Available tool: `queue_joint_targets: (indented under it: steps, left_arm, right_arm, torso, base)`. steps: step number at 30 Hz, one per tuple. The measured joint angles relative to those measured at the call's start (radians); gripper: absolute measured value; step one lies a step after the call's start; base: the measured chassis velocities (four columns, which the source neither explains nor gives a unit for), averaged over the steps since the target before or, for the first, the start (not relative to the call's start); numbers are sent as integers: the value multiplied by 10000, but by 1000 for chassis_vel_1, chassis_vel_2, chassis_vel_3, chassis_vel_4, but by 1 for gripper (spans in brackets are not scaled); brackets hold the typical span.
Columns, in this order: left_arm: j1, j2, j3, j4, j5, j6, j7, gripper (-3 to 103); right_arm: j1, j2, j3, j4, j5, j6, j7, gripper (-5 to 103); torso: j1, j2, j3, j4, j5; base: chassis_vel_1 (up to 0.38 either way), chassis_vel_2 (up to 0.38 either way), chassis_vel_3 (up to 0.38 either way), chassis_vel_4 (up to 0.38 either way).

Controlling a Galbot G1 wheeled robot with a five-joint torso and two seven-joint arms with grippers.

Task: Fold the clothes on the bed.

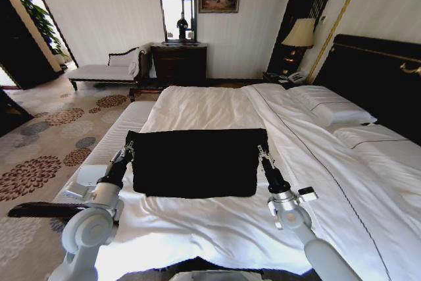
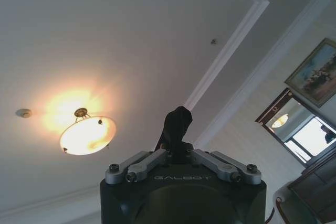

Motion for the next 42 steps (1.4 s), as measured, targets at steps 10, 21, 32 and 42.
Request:
queue_joint_targets:
  steps: [10, 21, 32, 42]
  left_arm:
    - [1646, -379, 135, -1259, 1186, -184, -328, 2]
    - [1137, 358, 26, -1516, 955, 1452, -2108, 2]
    - [-3846, 45, 2854, 6889, 2743, 976, -1471, 2]
    - [-6226, -893, 3269, 11045, 2507, -507, 238, 2]
  right_arm:
    - [-2085, 293, 792, 2008, -1360, 136, 2765, 2]
    - [-1890, -906, 1051, 3402, -1774, -1031, 8216, 2]
    - [3982, -500, -4255, -4627, -625, -1911, 7526, 2]
    - [6808, 1488, -5314, -9771, -1101, -1180, 3988, 2]
  torso:
    - [0, 0, 0, -1, 1]
    - [-2, 2, 0, 0, 5]
    - [6, -5, 6, 3, 0]
    - [4, -4, 3, 1, 0]
  base:
    - [0, 0, 0, 0]
    - [0, 0, 0, 0]
    - [0, 0, 0, 0]
    - [0, 0, 0, 0]
